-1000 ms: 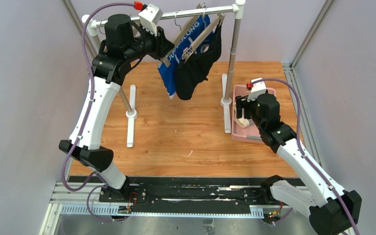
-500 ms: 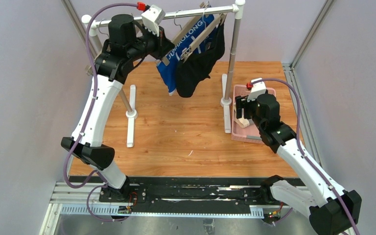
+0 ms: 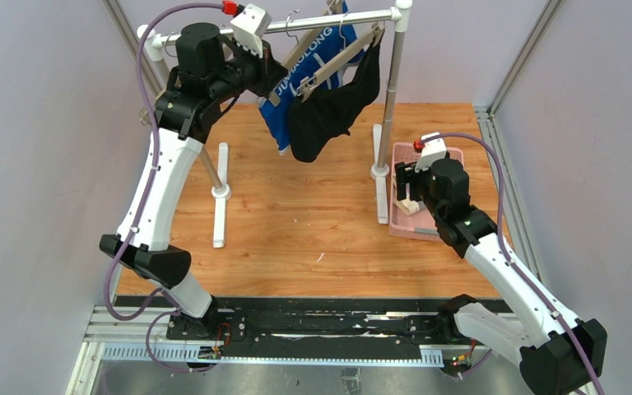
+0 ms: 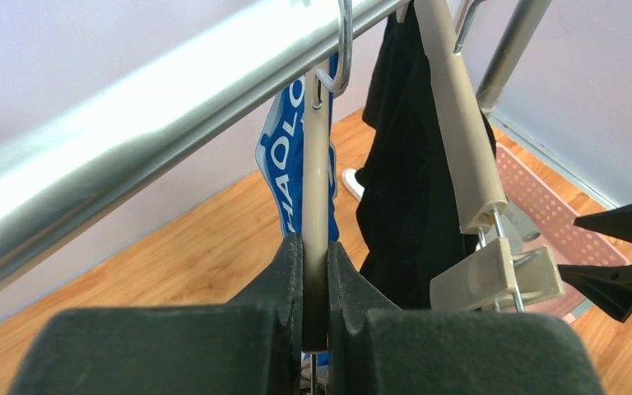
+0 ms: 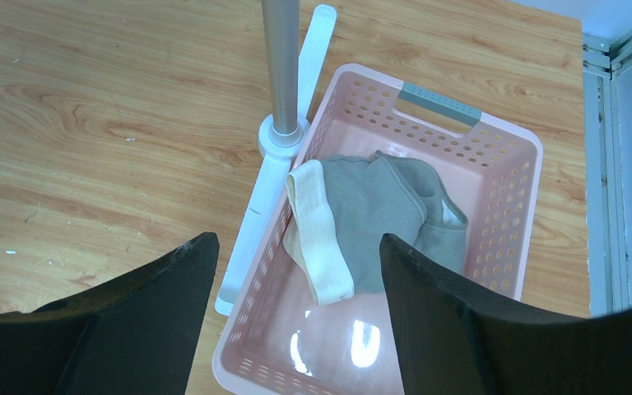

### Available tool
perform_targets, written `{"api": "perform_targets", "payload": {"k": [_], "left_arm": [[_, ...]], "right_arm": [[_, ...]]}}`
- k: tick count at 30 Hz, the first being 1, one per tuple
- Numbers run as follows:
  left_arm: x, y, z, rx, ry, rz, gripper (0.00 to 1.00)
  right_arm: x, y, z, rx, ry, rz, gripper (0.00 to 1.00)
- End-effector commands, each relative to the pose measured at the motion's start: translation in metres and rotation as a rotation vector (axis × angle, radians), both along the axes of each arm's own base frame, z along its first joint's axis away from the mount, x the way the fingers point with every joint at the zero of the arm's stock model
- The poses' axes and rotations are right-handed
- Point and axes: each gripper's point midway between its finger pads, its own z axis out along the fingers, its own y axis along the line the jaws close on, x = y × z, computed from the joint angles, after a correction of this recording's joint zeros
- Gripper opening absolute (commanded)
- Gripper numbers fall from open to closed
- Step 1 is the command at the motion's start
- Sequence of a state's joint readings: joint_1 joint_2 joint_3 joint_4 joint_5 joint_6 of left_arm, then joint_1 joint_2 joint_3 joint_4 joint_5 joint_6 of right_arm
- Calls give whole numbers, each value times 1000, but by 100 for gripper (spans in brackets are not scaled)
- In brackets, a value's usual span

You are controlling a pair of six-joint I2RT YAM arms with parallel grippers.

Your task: Remove the underwear clipped to the hanger

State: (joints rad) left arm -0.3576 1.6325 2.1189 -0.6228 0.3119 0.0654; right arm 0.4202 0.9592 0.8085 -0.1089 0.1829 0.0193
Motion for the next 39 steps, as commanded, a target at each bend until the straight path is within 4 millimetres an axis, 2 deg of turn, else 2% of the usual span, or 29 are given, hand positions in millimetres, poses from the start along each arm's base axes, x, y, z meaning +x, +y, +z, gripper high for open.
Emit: {"api": "perform_targets", "payload": {"k": [1, 11, 19, 25, 28, 33, 39], "left_arm": [[-23, 10, 58, -64, -165, 19, 0], [-43, 25, 47, -36, -144, 56, 0], [-58, 42, 9, 31, -77, 106, 0], [-60, 55, -49, 109, 24, 158, 0], [-71, 61, -77, 129, 77, 165, 0], [-108, 72, -125, 149, 186, 163, 0], [-170, 74, -183, 189, 377, 46, 0]], "right_arm": [[-1, 4, 6, -2, -29, 19, 74], [0, 6, 5, 1, -28, 24, 74], [0, 9, 4, 10, -26, 35, 74], [0, 12, 0, 16, -16, 48, 74], [0, 12, -1, 18, -13, 49, 74], [2, 15, -2, 33, -19, 55, 76], [7, 30, -5, 57, -6, 110, 79]]}}
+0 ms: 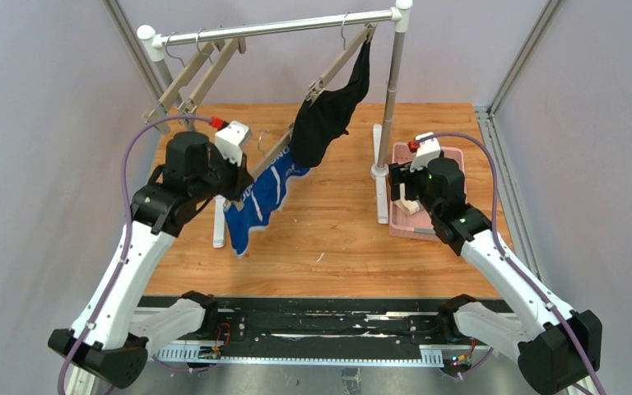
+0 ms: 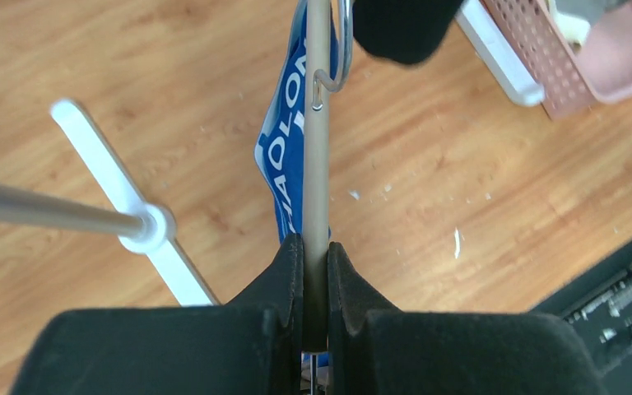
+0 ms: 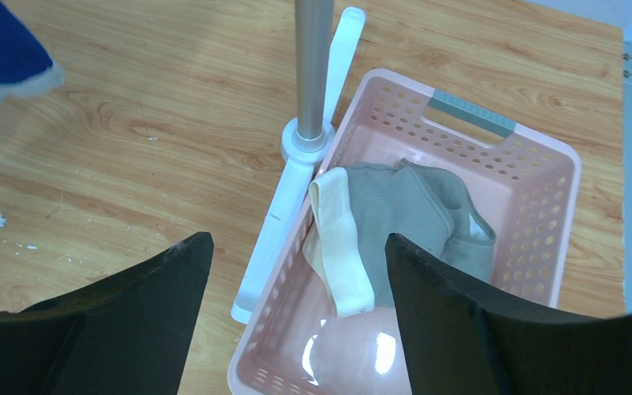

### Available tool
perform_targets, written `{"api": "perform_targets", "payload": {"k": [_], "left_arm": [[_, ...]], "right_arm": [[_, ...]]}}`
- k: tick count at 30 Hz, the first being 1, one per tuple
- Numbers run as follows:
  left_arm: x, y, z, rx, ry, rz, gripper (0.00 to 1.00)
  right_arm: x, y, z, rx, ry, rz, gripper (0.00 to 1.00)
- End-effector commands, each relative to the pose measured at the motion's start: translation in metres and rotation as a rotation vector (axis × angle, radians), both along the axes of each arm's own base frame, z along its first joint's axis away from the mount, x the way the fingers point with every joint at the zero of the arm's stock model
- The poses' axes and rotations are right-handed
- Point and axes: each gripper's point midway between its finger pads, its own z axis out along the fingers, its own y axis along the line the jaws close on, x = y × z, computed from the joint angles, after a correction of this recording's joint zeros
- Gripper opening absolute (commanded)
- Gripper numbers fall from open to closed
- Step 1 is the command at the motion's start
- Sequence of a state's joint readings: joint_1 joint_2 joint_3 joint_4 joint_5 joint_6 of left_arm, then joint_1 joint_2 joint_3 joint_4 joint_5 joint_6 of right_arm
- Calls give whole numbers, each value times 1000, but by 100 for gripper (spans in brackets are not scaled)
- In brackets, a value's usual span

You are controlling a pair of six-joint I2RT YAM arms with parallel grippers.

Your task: Remove the underwear clipped to the hanger

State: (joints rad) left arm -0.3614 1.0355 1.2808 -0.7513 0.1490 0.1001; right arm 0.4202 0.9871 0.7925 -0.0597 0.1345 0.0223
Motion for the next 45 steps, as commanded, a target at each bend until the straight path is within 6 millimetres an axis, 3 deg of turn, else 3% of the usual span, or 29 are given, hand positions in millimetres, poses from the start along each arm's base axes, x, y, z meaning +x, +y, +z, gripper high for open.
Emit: {"api": "perform_targets", "payload": {"k": [1, 4, 8, 14, 22, 30, 33, 38, 45], "left_arm": [[-48, -8, -20, -45, 105, -110, 0], [-79, -15, -32, -80, 178, -199, 0], [-113, -20, -32, -128, 226, -281, 0], [-148, -29, -21, -196, 208, -423, 0], [-154, -43, -24, -210, 232, -557, 0], [-148, -46, -17, -186, 189, -608, 0], [-150, -49, -9, -201, 175, -639, 0], [-158, -54, 8, -228, 130, -697, 0], [-157, -53, 10, -225, 125, -692, 0]], "right_arm": [[3, 22, 3, 43, -12, 83, 80], [4, 35, 13, 63, -24, 155, 86], [1, 64, 32, 131, -35, 335, 91], [-26, 105, 68, 249, -65, 636, 92], [-98, 132, 123, 314, -145, 1045, 92], [-149, 139, 138, 378, -108, 1334, 92], [-154, 141, 131, 398, -59, 1400, 92], [-141, 145, 119, 424, 9, 1407, 92], [-135, 149, 114, 448, 44, 1411, 87]]}}
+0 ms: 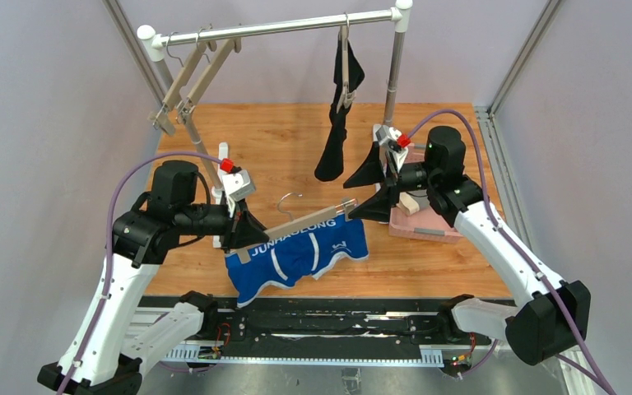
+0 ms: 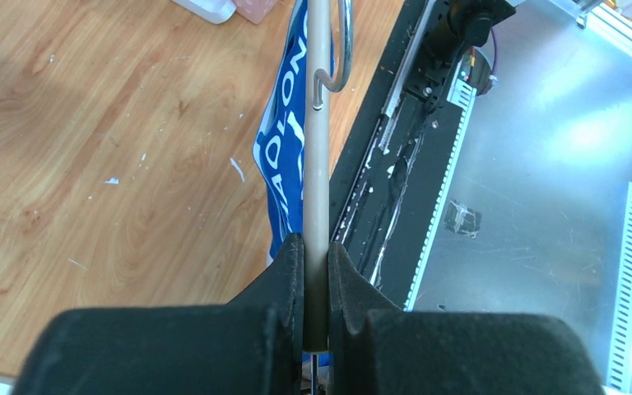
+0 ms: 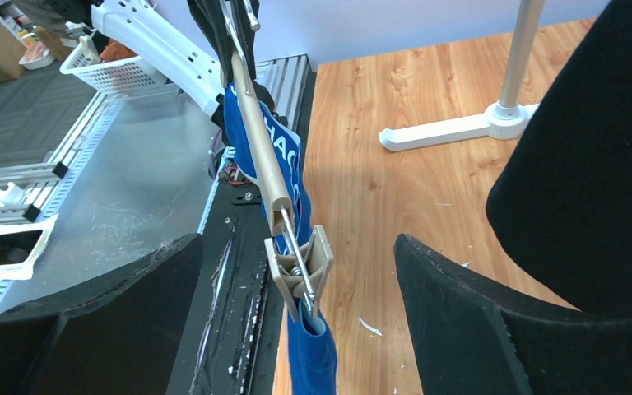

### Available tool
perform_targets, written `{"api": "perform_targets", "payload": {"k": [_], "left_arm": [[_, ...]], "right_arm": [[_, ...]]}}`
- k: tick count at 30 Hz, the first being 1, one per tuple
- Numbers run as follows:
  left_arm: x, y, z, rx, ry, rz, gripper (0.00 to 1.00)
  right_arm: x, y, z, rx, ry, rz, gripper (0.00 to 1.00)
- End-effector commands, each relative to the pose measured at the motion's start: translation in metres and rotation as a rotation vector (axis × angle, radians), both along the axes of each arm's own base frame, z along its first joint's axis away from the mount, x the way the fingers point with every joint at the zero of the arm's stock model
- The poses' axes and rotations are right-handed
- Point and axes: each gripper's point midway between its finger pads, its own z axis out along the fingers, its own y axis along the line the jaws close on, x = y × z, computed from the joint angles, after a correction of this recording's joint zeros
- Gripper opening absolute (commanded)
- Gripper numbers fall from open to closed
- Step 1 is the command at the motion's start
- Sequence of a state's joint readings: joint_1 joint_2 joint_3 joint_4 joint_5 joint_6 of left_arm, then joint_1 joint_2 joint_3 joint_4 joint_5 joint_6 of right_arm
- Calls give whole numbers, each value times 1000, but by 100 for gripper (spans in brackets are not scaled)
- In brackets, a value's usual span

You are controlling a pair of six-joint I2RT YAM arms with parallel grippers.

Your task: Remove the underwear clipped to the hanger

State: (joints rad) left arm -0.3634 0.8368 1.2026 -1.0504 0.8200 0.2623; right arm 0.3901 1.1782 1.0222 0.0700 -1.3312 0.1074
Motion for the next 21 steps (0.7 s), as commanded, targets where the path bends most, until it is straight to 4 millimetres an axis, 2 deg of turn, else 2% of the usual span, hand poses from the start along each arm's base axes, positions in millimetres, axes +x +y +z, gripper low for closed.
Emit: {"api": "perform_targets", "payload": {"k": [1, 14, 21], "left_arm": [[-4, -5, 17, -41, -47, -45, 0], [2, -6, 14, -27, -38, -44, 0], [6, -5, 15, -16, -48, -28, 0]], "right_arm": [[-2, -2, 19, 35, -42, 29, 85], [4, 1, 8, 33, 10, 26, 63], [2, 5, -1, 23, 57, 50, 62]]}}
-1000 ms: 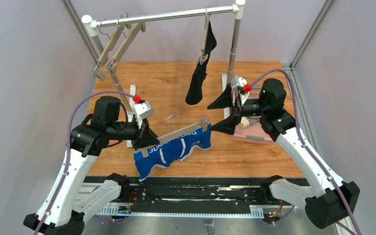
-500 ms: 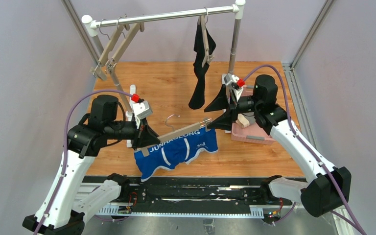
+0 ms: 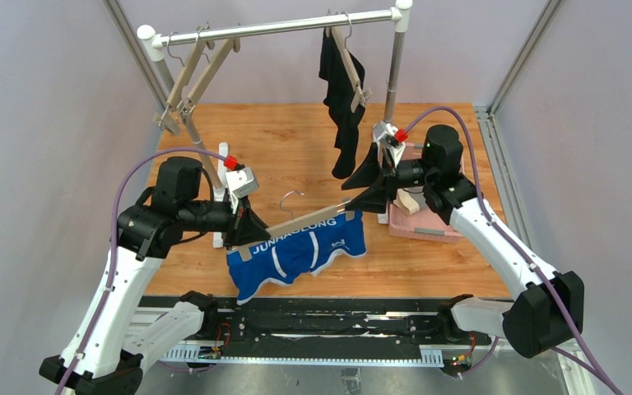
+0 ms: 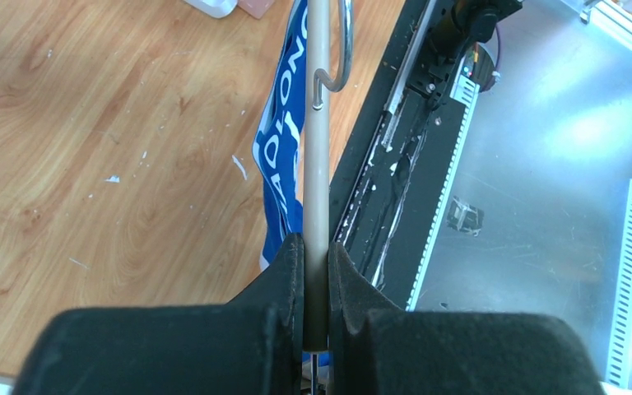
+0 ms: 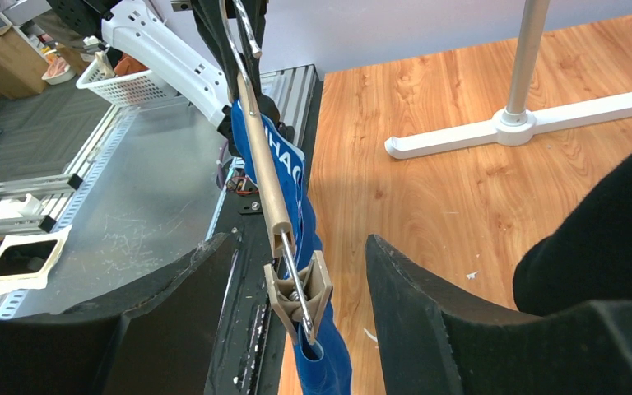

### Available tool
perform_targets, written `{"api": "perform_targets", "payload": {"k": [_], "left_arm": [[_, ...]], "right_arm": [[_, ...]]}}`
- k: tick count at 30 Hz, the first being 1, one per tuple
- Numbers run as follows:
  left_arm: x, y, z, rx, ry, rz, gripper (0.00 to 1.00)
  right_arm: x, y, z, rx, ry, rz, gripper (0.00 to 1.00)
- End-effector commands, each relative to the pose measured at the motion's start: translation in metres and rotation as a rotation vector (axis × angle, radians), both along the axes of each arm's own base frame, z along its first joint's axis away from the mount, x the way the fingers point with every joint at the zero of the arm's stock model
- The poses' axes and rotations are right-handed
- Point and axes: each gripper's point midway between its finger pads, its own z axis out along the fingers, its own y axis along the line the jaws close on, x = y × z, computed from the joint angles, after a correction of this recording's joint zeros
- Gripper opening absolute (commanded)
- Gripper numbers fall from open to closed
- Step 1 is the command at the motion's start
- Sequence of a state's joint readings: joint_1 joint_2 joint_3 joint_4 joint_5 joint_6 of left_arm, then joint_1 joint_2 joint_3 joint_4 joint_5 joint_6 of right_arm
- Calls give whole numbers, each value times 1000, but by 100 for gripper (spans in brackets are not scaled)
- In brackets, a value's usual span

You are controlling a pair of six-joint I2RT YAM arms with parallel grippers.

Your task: Remove the underwear clipped to the hanger

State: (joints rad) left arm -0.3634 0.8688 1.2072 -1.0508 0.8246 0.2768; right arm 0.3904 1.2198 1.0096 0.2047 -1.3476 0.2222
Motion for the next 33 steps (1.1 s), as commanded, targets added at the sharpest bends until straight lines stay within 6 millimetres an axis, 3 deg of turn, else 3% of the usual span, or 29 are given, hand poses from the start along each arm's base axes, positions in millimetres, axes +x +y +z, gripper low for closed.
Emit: {"api": "perform_targets", "payload": {"k": [1, 6, 8, 10, 11, 12, 13, 17, 18, 20, 22, 25, 33], "left_arm": [[2, -3, 18, -24, -61, -16, 0], [4, -3, 20, -22, -64, -12, 0], [5, -3, 21, -23, -65, -12, 0], [5, -4, 22, -25, -66, -13, 0], [5, -4, 21, -24, -65, -12, 0], [5, -4, 21, -24, -64, -12, 0], [6, -3, 21, -23, -62, -10, 0], [7, -3, 19, -17, -58, -7, 0], [8, -3, 19, -14, -59, -6, 0], [12, -3, 17, -4, -60, 3, 0], [17, -4, 19, 4, -63, 8, 0], [26, -5, 31, 5, -99, 10, 0], [69, -11, 70, -3, -215, 83, 0]], "right_arm": [[-7, 1, -2, 4, 18, 41, 62], [-10, 1, -8, -1, 27, 40, 59], [-10, 1, -11, -3, 31, 38, 49], [-11, 1, -12, -5, 36, 40, 33], [-10, 1, -13, -6, 37, 37, 23], [-9, 1, -14, -7, 39, 30, 6], [-8, 1, -14, -8, 37, 22, 1], [-4, 2, -13, -8, 23, -9, 1], [-2, 2, -13, -9, 20, -25, 13], [4, 2, -9, -12, 10, -64, 46], [12, 2, -6, -17, -4, -126, 63], [29, -4, -1, -31, -37, -272, 72], [66, -49, 12, 20, -83, -767, 76]]}}
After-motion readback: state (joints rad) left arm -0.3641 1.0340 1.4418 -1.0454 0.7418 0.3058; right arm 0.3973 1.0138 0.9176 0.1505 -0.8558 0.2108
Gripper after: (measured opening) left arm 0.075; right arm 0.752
